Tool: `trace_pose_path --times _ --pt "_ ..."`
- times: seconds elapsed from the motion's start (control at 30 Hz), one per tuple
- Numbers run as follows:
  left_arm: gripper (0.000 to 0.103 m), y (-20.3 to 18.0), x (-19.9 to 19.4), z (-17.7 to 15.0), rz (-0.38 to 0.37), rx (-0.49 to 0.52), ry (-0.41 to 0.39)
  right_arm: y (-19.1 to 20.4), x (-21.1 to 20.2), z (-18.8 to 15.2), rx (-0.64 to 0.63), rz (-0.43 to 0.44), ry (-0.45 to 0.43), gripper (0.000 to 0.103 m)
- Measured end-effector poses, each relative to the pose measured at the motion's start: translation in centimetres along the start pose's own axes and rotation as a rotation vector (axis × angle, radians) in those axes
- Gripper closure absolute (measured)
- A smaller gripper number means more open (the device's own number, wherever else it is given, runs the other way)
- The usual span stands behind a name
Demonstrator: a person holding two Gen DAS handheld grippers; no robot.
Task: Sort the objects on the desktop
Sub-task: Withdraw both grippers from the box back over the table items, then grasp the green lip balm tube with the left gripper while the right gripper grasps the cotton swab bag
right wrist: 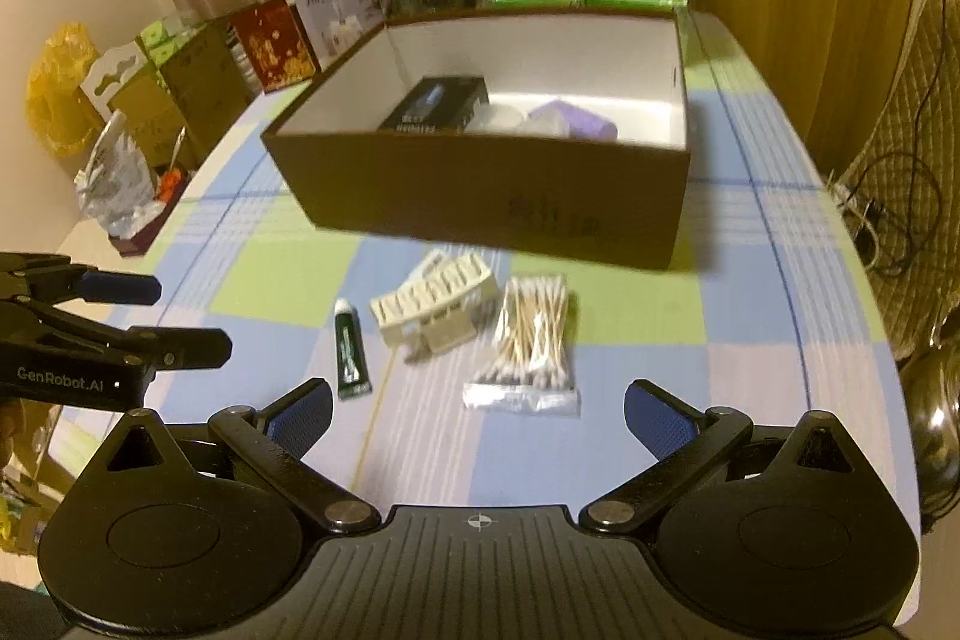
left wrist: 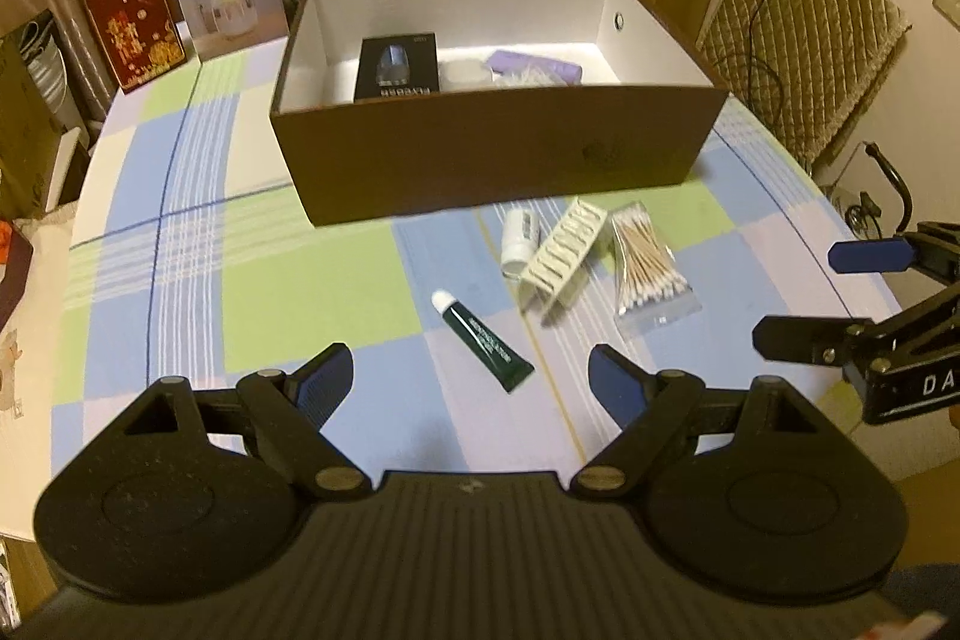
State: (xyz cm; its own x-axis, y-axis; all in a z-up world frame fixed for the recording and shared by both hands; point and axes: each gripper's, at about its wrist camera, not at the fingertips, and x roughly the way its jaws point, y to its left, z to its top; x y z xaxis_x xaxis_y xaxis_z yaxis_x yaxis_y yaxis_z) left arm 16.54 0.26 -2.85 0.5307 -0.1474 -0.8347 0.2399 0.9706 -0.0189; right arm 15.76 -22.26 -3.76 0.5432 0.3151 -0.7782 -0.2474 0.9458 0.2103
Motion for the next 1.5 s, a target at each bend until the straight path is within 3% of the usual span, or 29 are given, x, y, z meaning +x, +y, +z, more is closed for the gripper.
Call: trace_pose_path --times 0.3,0.6,1.03,1.1,1.17,1.5 --pt "0.020 -0.1 1.1 -0.8 -0.007 -0.012 0.038 -0.2 1.4 -1.2 0.013 0.002 0.062 0.002" --pt "0.021 0.6 3.2 -1.4 -0.018 -0.034 0.075 -1.0 2.5 -1.5 0.023 -0.067 0.043 0.002" --pt "0.021 1.8 5.9 -0.9 -0.023 -0.035 0.107 -2.4 5.0 -0.8 0.041 -0.073 0.016 0.003" --pt "0.023 2.0 6.5 -0.7 -0.021 -0.035 0.114 -2.2 5.6 -0.7 0.022 -0.088 -0.001 0.005" --pt "0.023 2.2 7.2 -0.5 -0.028 -0.037 0.120 -2.0 6.4 -0.5 -0.004 -0.090 -0.012 0.017" --pt "0.034 1.9 10.8 0.7 -0.074 -0.044 0.139 -2.6 9.1 0.5 0.006 -0.085 0.017 0.020"
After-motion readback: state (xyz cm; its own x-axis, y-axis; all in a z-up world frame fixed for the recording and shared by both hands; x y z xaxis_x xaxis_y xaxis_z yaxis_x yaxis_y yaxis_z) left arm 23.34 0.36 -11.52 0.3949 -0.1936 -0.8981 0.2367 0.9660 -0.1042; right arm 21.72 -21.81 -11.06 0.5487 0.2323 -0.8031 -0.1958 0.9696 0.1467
